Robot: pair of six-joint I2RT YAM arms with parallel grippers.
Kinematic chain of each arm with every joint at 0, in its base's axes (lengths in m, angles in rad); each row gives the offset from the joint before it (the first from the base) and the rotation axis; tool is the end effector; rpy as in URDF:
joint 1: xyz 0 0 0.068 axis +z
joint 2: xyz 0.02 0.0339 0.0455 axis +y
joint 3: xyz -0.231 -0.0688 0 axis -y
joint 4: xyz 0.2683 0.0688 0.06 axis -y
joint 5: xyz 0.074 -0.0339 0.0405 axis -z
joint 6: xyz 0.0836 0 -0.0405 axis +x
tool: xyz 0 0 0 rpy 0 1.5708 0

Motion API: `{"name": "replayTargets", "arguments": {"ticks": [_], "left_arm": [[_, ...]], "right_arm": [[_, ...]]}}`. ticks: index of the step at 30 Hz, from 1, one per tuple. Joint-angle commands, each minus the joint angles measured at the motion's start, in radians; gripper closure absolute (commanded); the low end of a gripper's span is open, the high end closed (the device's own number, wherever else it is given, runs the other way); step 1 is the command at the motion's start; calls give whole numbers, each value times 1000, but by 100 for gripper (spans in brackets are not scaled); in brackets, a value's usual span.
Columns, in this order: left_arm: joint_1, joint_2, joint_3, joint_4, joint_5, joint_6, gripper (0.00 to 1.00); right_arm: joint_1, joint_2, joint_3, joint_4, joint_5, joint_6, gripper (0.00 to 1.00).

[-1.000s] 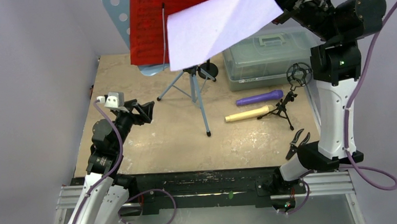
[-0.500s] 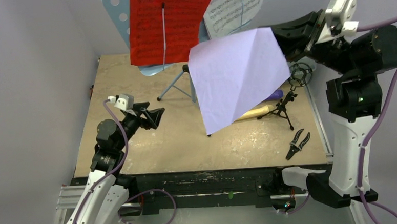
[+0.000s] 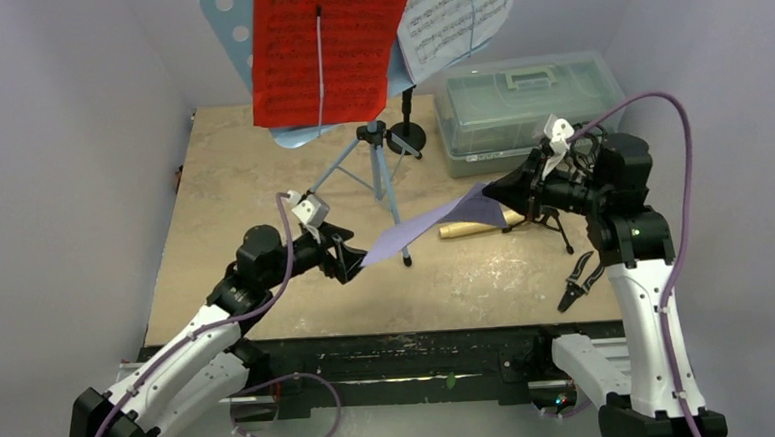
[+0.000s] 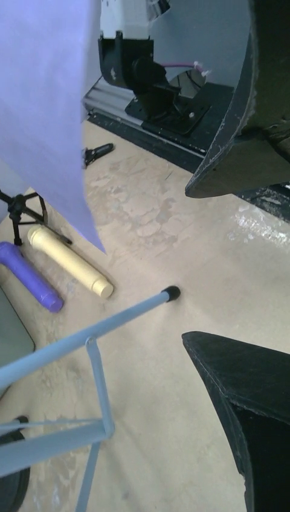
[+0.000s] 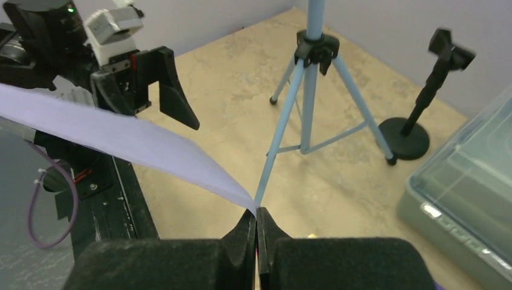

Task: Pack up the instrument practice props
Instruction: Pick up the sheet music from the music stand.

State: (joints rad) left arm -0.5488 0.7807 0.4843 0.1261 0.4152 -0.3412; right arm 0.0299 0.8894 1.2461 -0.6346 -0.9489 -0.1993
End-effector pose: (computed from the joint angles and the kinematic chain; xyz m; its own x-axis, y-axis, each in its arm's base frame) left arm 0.2199 -0.1740 0.2296 -0.4095 -0.1085 -0.9058 0.7211 0.5698 -0.3942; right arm 0.2208 0.0746 0.4092 -0.1107 -0.1187 -0.9867 -0.8371 0.5463 0.0282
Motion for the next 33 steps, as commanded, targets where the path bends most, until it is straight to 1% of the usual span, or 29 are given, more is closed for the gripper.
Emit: {"name": "replayTargets", "arguments": {"ticks": [1, 3, 6, 8, 10, 11, 13, 17, 19, 25, 30, 32, 33], "left_arm": [[-60, -67, -61, 176, -22, -94, 19], [-68, -101, -130, 315, -53, -167, 18], [-100, -96, -271, 611, -91, -268, 17], [-125, -40, -358, 833, -89, -311, 17], [-155, 37, -404, 1032, -64, -328, 16], [-173, 74, -411, 1088, -51, -325, 14], [-214, 126, -406, 1126, -33, -283, 12], [-323, 146, -389, 1065, -83, -103, 11], [-361, 147, -391, 1059, -115, -43, 11], [-419, 213, -360, 1048, -181, 70, 10], [-425, 293, -319, 1069, -359, 128, 14], [-426, 326, -305, 1111, -374, 129, 18], [-425, 345, -297, 1135, -370, 118, 24]], "right_arm": [[-15, 2, -107, -27, -83, -56, 100], [-15, 13, -141, -36, -104, -86, 100], [-16, 24, -178, -51, -132, -130, 100], [-16, 30, -198, -43, -148, -134, 100], [-16, 37, -214, -29, -163, -124, 100], [-17, 46, -226, -17, -172, -104, 100], [-18, 67, -256, 18, -184, -66, 100], [-18, 114, -282, 59, -182, -18, 100], [-19, 129, -289, 81, -180, 12, 100], [-19, 155, -318, 105, -203, 27, 100], [-19, 173, -322, 87, -243, 0, 100], [-18, 179, -326, 87, -246, -6, 100], [-17, 185, -327, 87, -247, -10, 100]]}}
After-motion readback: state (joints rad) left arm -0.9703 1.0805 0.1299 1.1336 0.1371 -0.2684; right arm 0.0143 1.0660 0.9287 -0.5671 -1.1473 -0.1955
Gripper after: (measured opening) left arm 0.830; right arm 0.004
